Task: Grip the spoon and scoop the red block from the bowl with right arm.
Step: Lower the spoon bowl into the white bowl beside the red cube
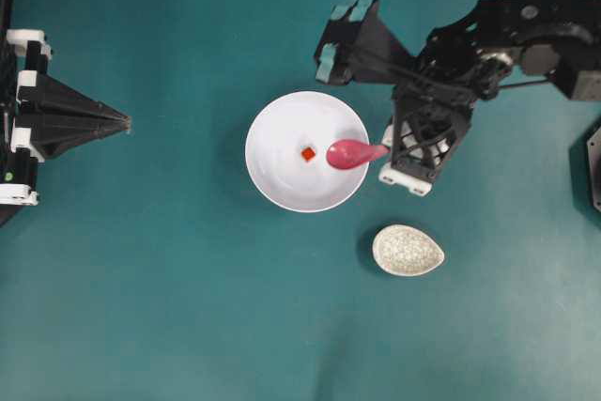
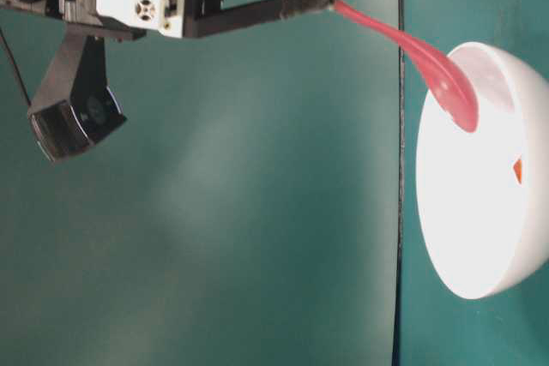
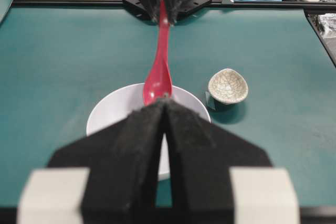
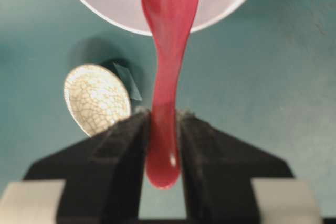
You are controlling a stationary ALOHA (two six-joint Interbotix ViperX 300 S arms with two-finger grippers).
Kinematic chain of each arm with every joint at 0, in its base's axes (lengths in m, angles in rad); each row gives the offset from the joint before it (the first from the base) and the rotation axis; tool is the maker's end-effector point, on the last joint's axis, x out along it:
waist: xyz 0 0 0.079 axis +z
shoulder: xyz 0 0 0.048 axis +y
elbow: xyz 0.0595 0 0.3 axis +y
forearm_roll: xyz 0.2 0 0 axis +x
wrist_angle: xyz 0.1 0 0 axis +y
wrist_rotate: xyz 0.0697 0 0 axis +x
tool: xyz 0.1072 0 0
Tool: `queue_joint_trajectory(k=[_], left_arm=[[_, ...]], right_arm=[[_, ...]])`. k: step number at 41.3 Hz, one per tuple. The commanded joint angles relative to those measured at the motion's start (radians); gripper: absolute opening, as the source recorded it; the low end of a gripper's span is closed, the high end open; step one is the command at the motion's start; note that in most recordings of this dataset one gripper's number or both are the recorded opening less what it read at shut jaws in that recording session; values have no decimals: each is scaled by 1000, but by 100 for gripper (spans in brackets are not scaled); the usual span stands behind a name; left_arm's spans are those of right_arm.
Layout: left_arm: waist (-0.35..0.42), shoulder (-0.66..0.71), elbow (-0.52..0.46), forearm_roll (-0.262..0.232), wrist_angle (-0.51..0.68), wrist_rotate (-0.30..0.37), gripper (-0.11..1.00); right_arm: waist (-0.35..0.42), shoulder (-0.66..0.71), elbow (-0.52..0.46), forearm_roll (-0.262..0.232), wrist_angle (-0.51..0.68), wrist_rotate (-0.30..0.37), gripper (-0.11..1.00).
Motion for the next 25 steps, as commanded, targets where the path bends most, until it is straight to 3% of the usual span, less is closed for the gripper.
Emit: queue_joint_trajectory(k=[1,25], left_arm=[[-2,8,-18,2,-11,2,0],[-2,8,-18,2,-11,5,0]], right_arm=[[3,12,-40,-2,-2,2,25],[8,141,-124,-8,2,-31,25]])
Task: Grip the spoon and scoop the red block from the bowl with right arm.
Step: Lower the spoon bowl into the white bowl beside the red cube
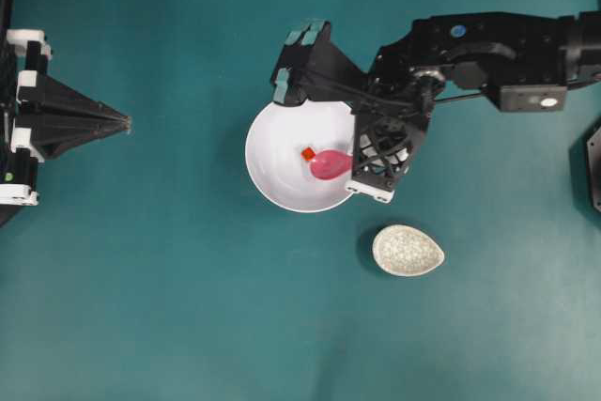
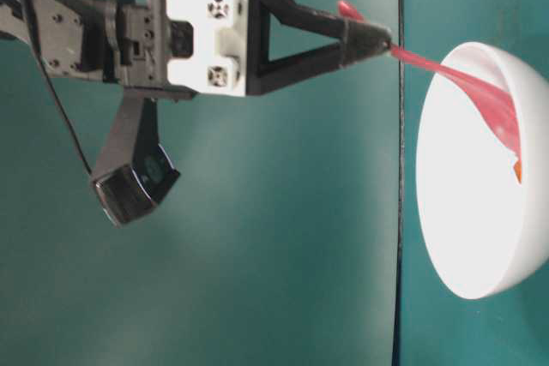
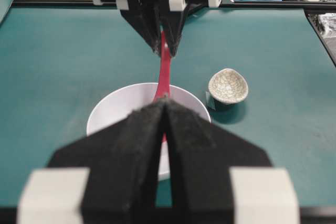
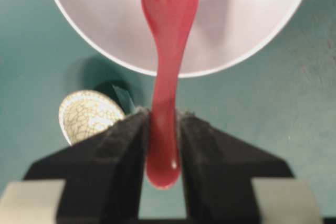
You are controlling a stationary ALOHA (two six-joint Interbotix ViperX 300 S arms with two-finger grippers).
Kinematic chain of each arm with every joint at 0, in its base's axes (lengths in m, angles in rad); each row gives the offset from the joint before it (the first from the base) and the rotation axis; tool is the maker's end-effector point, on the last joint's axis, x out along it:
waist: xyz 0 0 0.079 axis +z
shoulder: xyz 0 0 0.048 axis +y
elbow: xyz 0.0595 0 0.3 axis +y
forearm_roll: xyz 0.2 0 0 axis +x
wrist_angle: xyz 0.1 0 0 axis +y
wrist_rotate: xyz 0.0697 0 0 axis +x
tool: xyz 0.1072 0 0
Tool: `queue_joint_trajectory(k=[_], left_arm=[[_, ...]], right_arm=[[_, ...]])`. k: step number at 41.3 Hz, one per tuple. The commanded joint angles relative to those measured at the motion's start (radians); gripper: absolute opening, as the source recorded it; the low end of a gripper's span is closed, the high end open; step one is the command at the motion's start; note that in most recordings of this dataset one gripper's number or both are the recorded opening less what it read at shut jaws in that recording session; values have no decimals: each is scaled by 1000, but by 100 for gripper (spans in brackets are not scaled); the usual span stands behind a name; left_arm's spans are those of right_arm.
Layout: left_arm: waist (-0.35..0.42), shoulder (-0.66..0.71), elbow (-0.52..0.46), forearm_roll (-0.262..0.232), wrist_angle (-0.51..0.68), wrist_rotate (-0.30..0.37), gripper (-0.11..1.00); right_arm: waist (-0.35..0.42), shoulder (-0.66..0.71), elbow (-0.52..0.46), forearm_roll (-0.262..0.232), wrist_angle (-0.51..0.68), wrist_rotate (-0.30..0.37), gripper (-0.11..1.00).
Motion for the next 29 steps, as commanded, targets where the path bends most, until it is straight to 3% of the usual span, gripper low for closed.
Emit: queue_joint_trajectory(k=[1,14,29], left_arm=[[-2,8,-18,3,-11,2,0],[-2,8,-18,3,-11,5,0],[0,8,-18,3,-11,14,0]], right_arm=[[3,-11,-32,-3,-2,-2,25],[2,-11,-32,-15,91,2,25],[-9,-3,-32,-17,46,3,25]])
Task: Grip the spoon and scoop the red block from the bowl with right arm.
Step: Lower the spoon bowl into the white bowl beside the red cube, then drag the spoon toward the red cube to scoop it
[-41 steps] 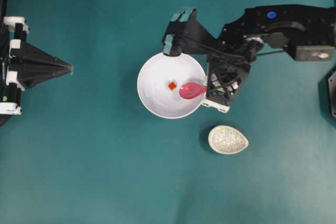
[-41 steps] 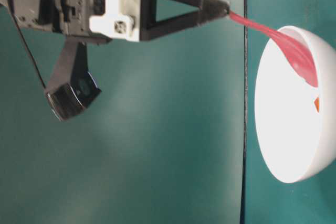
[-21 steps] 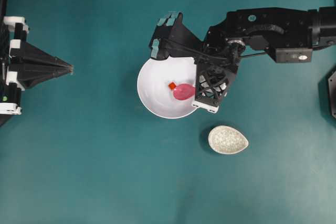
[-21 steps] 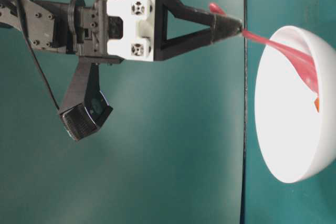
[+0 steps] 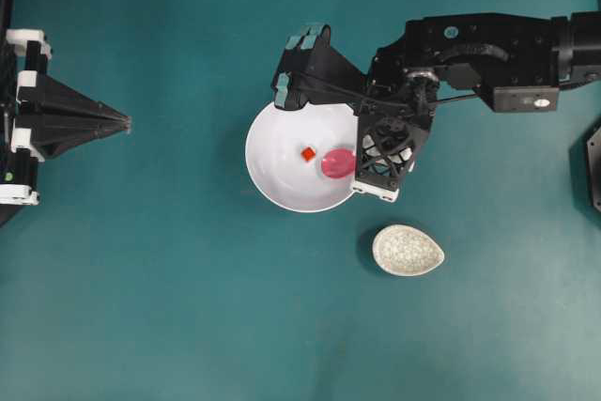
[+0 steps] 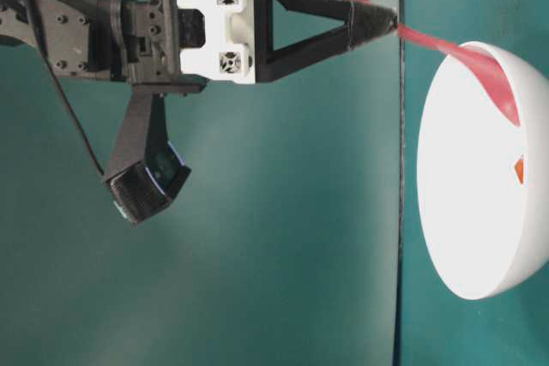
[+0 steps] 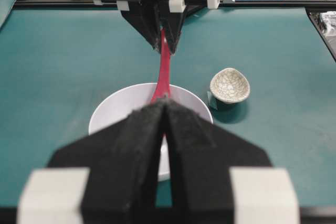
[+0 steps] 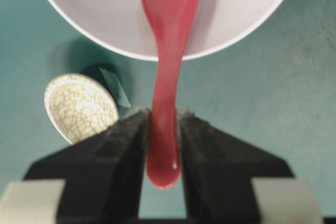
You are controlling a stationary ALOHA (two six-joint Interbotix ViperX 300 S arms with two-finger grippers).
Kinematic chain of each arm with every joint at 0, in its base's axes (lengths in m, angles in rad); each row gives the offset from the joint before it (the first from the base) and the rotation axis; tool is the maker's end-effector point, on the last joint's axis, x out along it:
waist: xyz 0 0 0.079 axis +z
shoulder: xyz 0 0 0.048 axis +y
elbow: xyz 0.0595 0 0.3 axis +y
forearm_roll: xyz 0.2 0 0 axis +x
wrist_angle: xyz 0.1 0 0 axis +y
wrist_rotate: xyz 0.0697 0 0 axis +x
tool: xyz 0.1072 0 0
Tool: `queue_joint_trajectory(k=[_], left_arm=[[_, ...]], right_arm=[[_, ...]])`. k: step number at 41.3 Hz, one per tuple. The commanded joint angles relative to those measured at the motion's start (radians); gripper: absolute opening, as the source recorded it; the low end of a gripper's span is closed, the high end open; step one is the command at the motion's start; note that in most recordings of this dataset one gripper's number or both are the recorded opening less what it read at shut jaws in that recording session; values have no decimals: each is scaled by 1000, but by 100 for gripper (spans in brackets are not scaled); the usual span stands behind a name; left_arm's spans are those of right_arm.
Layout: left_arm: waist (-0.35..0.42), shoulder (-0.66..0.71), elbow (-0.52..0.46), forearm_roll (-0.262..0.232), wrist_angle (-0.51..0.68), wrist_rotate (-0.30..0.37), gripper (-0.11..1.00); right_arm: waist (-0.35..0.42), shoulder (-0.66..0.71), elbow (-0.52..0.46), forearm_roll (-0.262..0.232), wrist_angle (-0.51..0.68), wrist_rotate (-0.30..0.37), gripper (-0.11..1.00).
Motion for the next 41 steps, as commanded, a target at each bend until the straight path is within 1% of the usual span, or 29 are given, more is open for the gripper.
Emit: queue_joint_trajectory(k=[1,10,26,41], left_arm=[[-2,8,-18,3,-11,2,0],[0,5,-17,3,-11,3,0],[-2,3,-18,5,-11,3,0],[-2,3,-17,5,-11,3,0]], right_arm=[[-8,-9,-26,-3,-11,0,25],[-8,15,-37,-3,-14,0,25],[-14,49,-78,-3,-84,3,25],[-17,52,-84,-2,-144,23,25]])
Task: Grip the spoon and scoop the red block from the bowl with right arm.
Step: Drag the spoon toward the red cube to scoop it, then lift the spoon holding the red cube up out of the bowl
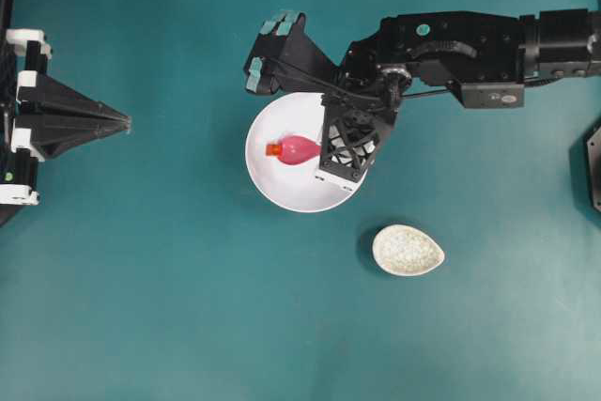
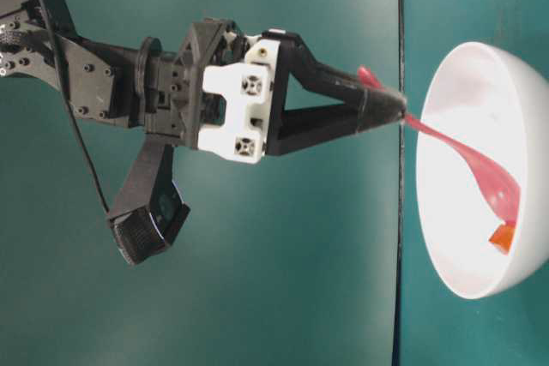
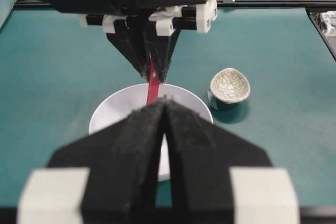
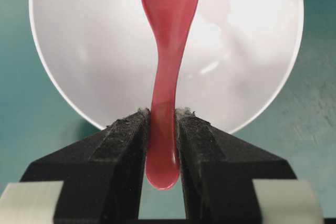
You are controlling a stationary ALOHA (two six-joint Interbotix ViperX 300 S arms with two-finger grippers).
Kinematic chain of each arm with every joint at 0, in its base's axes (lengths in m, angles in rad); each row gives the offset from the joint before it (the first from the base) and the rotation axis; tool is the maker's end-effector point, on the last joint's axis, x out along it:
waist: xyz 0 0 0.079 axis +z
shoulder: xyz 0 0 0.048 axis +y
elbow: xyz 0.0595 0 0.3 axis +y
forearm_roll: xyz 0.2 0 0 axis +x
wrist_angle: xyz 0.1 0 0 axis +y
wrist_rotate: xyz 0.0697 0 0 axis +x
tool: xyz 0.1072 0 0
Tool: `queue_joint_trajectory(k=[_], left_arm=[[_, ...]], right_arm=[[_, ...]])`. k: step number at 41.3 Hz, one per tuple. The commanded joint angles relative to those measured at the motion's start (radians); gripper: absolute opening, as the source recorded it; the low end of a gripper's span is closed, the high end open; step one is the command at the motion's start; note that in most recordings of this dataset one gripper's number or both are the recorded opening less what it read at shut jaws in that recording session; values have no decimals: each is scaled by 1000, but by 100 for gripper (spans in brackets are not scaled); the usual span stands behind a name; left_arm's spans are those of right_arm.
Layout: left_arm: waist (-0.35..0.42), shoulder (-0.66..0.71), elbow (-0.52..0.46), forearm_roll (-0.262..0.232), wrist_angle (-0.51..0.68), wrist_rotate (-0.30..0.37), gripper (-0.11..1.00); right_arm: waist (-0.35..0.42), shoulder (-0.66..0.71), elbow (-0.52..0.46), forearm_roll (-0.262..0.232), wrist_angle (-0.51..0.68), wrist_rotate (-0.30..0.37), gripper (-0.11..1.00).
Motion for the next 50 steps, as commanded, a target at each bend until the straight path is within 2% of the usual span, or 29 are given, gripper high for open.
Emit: queue_joint_trajectory(k=[1,35,42,50], left_arm=[[-2,3,-17,3,-11,3,0],[-2,5,-18,5,-9,3,0],[-2,5,-18,3,-11,3,0],[-2,6,-18,3,-11,3,0]], right_arm=[[-2,-18,-29,0,-14,6,25],[8,-28,-9,12,-77,31,25],[11,-43,12,12,-87,37,25],[12,-83,63,12,-146,75,25]])
